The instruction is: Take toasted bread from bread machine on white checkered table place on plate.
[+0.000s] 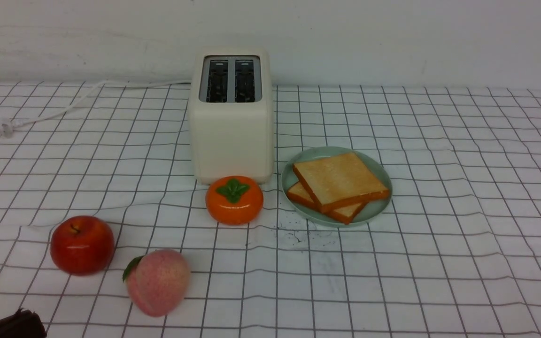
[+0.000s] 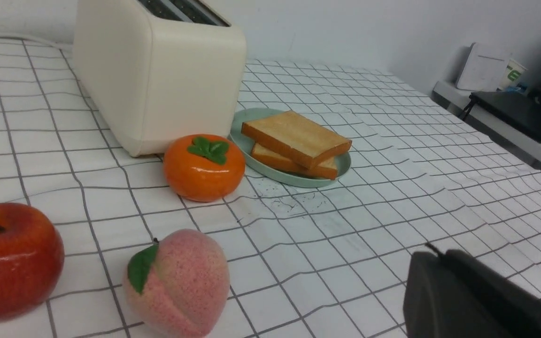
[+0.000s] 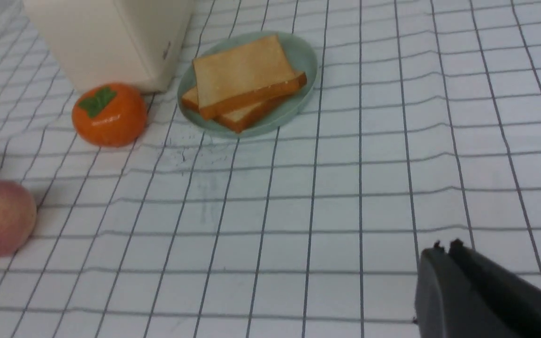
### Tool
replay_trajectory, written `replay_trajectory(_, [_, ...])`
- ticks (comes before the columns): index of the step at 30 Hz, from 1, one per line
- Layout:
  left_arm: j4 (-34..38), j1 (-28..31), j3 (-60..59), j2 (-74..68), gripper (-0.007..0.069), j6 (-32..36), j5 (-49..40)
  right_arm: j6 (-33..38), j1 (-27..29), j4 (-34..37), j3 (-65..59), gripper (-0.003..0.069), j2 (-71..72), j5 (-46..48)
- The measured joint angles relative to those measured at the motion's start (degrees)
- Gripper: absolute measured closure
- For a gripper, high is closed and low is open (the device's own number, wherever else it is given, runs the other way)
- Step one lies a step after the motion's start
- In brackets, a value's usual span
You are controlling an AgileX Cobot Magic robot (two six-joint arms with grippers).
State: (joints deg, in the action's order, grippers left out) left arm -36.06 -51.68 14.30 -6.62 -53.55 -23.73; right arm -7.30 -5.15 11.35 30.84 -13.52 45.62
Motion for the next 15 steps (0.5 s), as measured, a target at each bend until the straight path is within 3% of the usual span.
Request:
replay_trajectory(5, [0.0, 0.0, 0.0, 0.0, 0.0637, 0.0, -1.6, -0.4, 0.0, -1.2, -3.3, 0.0643, -0.1, -7.7])
replay_trajectory(15, [0.0, 0.0, 0.0, 0.0, 0.0637, 0.0, -3.3, -0.4, 0.0, -2.3, -4.4, 0.0626, -0.1, -6.8])
